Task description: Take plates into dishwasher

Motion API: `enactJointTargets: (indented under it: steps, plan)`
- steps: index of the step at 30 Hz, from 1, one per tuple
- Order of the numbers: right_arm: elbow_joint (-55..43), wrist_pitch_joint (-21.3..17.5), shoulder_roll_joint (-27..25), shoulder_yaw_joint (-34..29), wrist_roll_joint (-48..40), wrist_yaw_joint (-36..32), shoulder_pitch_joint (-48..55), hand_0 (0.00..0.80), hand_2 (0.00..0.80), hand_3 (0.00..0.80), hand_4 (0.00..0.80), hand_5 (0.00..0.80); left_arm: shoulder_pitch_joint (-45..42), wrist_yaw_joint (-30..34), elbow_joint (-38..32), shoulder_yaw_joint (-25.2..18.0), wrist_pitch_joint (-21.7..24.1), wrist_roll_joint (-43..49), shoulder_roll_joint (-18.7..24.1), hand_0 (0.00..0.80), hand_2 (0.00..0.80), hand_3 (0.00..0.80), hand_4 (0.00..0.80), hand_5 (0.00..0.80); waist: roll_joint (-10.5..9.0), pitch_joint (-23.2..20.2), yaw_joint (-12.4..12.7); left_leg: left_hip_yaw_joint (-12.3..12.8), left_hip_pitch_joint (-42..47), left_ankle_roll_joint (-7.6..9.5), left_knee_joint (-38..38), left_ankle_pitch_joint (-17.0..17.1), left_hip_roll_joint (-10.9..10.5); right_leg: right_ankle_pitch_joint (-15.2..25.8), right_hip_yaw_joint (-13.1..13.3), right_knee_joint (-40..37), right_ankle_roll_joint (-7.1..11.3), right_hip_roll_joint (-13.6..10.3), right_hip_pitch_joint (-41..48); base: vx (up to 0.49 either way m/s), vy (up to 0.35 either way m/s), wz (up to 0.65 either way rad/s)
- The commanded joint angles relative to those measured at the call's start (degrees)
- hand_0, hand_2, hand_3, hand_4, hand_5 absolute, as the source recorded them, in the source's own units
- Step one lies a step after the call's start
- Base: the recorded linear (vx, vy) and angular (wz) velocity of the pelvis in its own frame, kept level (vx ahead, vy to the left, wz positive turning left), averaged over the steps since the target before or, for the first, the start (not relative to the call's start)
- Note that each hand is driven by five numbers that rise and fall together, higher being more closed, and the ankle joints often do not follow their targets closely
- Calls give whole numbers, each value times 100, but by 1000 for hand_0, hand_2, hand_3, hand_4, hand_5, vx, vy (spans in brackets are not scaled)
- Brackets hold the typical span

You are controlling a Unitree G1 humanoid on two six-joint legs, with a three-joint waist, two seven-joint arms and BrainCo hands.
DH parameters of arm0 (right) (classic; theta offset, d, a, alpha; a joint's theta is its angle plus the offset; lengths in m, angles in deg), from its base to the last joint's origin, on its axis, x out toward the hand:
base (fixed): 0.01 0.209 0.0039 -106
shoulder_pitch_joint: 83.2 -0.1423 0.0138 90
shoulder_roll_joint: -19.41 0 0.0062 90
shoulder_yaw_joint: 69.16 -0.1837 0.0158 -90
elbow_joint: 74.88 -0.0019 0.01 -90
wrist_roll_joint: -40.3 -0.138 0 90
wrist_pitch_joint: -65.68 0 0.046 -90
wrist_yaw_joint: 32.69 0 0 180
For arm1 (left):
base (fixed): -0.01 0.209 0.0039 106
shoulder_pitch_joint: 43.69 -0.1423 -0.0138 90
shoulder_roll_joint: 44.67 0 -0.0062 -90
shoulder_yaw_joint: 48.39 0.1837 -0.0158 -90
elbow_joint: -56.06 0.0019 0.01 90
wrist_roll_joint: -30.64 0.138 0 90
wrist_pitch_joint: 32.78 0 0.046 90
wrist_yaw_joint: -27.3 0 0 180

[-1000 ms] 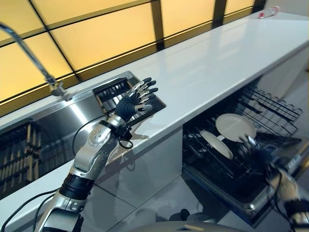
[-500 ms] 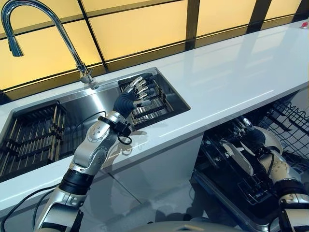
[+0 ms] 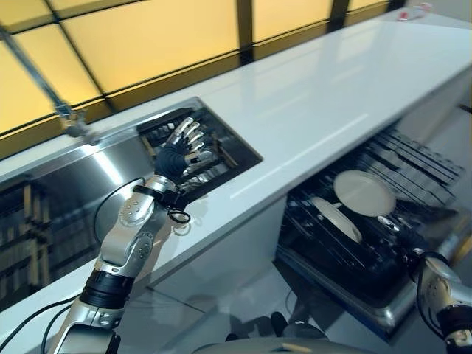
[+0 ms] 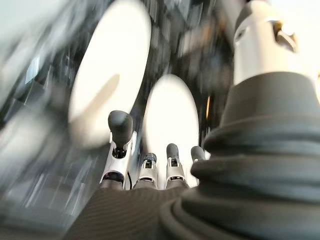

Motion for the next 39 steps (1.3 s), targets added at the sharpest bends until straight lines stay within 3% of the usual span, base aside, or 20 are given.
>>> enactJointTargets:
  steps: [1,4,6,7,8,11,15,19,24,28,30,33,37,39]
  plan:
    - [143,24,-286,-268,906,1250,-416,0,0,0,0,0,103,-317,-57,-64,372,286,52,0,0,0,0,0,36,35,121,279,-114,414,404,-571,-305,-33,-991,660,253,51,-396,-159,19,-85]
    - [685,265,-338,0,1285,2315,-928,0,0,0,0,0,181,-469,-195,-116,240,328,92,0,0,0,0,0,100,193,401,404,-187,467,569,-533,-189,-417,-1513,1631,228,-174,-554,-137,-38,-104]
    - [1172,284,-364,208,1419,2899,-1186,0,0,0,0,0,252,-445,-181,-151,213,292,133,0,0,0,0,0,127,195,583,413,-291,488,797,-578,-143,-624,-1776,1836,161,-407,-472,-65,-104,-43]
    - [1373,370,-339,285,1556,3263,-1305,0,0,0,0,0,263,-463,-203,-185,199,281,168,0,0,0,0,0,141,152,712,481,-365,487,962,-612,-84,-713,-1980,1703,113,-567,-319,-30,-178,-34]
    - [1522,414,-322,342,1600,3426,-1381,0,0,0,0,0,246,-500,-210,-222,226,250,205,0,0,0,0,0,111,116,788,569,-416,446,1121,-697,-47,-655,-2076,1328,119,-567,-123,-2,-230,-35]
    - [1720,606,-156,505,1727,3818,-1473,0,0,0,0,0,158,-570,-181,-277,245,89,229,0,0,0,0,0,141,51,893,586,-372,362,1315,-837,41,-579,-2048,830,72,-468,192,55,-188,-19]
    - [2242,603,-43,557,1962,3601,-1409,0,0,0,0,0,81,-426,-62,-334,223,25,177,0,0,0,0,0,239,-44,930,468,-119,301,1187,-824,65,-804,-2123,922,-7,-405,366,107,-108,8]
    - [2806,306,-212,443,2268,3296,-1260,0,0,0,0,0,16,-183,-137,-421,-118,-358,78,0,0,0,0,0,341,57,906,366,-97,240,1621,-973,66,-1223,-2357,1671,-129,-446,286,61,-100,11]
    - [3223,387,-436,473,2334,3037,-1531,0,0,0,0,0,251,-233,-100,-161,200,-530,10,0,0,0,0,0,622,431,859,422,-678,225,2768,-1428,-3,-1878,-2593,3017,-334,-652,-333,-121,-22,14]
    - [3554,782,-445,785,2165,3009,-2075,0,0,0,0,0,730,-449,-200,-65,502,-556,176,0,0,0,0,0,628,897,844,428,-1754,367,4219,-1915,4,-2347,-2627,4353,-599,-795,-1326,-357,-70,0]
    - [3842,793,-394,912,1670,2796,-2308,0,0,0,0,0,933,-543,-239,2,531,-549,206,0,0,0,0,0,616,1015,889,363,-2163,412,4792,-2071,-10,-2516,-2674,4841,-714,-822,-1661,-268,-97,11]
    - [3991,462,-251,934,829,1981,-2418,0,0,0,0,0,1047,-664,-355,1,538,-509,218,0,0,0,0,0,601,1185,947,262,-2648,331,5613,-2042,-25,-2724,-2742,5402,-845,-823,-1961,-158,-87,14]
    - [3716,-188,0,930,-1326,-526,-2380,0,0,0,0,0,987,-483,-345,-97,574,-355,152,0,0,0,0,0,574,1323,985,145,-3016,238,6242,-1902,-53,-2859,-2740,5820,-964,-788,-2175,-86,-57,0]
    - [3624,-193,169,921,-2019,-1701,-2300,0,0,0,0,0,993,-407,-305,-129,531,-326,126,0,0,0,0,0,559,1327,986,134,-3146,181,6441,-1814,-52,-2876,-2745,5917,-964,-752,-2229,-43,-42,1]
